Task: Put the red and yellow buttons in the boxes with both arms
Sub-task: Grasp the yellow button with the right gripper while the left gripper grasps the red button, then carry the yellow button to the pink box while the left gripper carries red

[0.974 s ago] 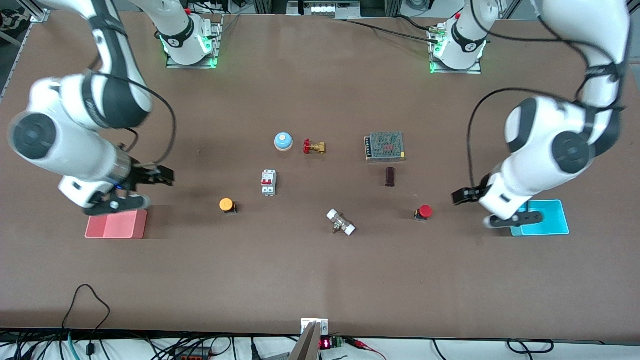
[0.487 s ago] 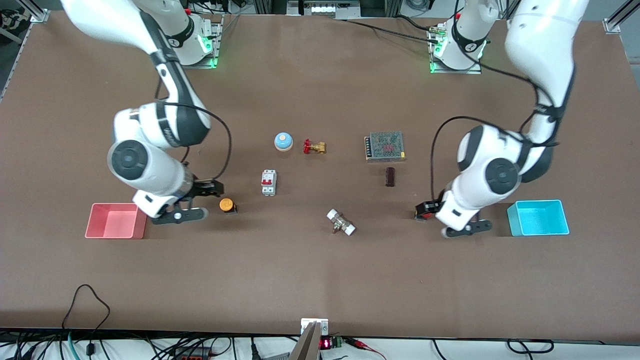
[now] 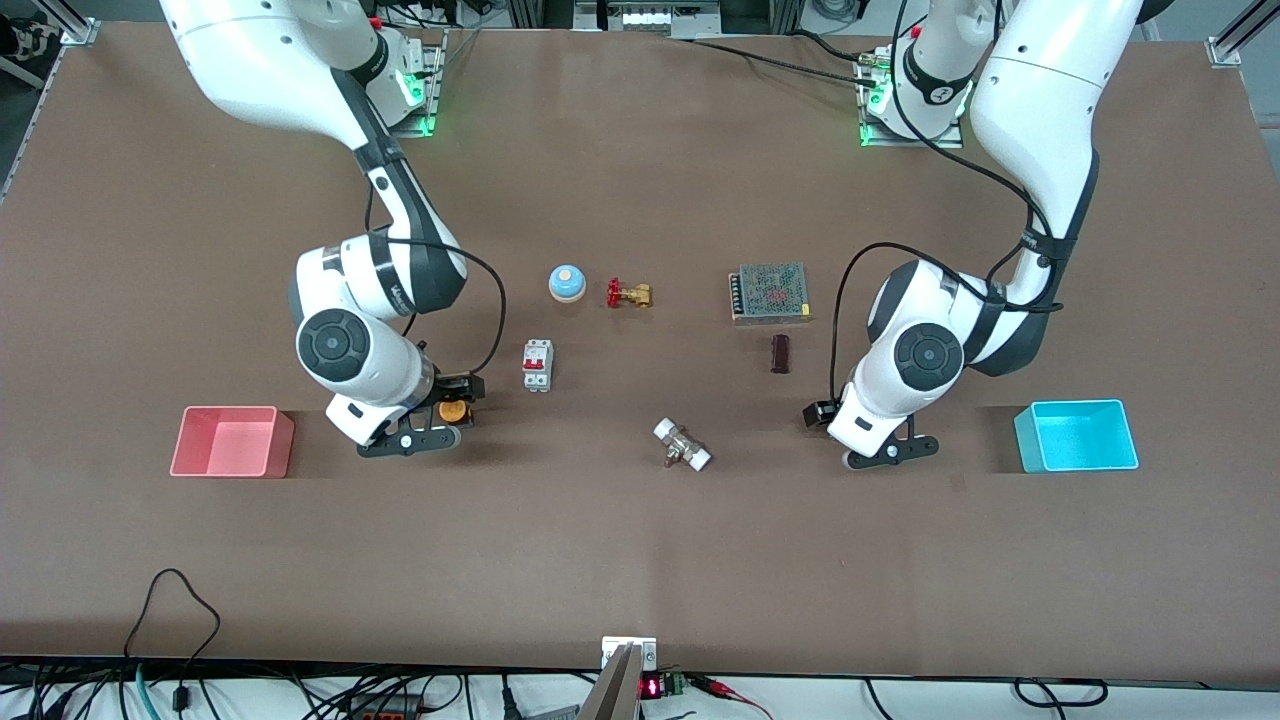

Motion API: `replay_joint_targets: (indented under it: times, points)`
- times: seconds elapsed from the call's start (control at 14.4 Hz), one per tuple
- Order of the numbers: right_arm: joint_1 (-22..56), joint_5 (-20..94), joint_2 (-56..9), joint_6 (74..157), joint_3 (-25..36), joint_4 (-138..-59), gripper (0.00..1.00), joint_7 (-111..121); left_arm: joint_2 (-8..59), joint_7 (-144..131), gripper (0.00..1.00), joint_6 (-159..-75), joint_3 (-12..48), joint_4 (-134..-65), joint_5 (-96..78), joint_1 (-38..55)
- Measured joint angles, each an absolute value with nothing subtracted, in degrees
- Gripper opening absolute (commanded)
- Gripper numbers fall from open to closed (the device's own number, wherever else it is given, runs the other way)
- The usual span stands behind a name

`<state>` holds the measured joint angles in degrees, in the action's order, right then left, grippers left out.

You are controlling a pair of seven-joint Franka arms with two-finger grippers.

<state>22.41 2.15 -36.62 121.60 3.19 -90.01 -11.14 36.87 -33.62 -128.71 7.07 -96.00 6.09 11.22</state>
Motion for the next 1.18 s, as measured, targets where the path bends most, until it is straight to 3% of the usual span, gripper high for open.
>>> replay_joint_targets:
  times: [0.42,0.63,0.7,0.77,0.83,1.18]
  points:
    - [22.41,2.23,-38.98,123.16,3.28,-89.76,1.00,-11.25,36.86,-33.59,0.63,-129.40,6.66,-95.59,6.12,10.99]
    - [22.45,2.27,-39.63,123.16,3.27,-89.72,0.87,-11.27,36.86,-33.60,0.47,-129.59,6.65,-95.58,6.12,10.99]
    - [22.47,2.28,-39.83,123.16,3.27,-89.71,0.76,-11.27,36.87,-33.61,0.43,-129.63,6.65,-95.58,6.12,10.99]
    - [22.49,2.28,-39.98,123.16,3.28,-89.66,0.59,-11.30,36.87,-33.61,0.38,-129.67,6.66,-95.58,6.12,10.99]
    - [22.50,2.28,-40.06,123.16,3.27,-89.63,0.52,-11.30,36.87,-33.63,0.34,-129.70,6.65,-95.58,6.12,10.99]
    - [22.54,2.30,-40.09,123.17,3.27,-89.15,0.30,-11.40,36.71,-33.63,0.30,-129.75,6.48,-95.24,6.12,10.41]
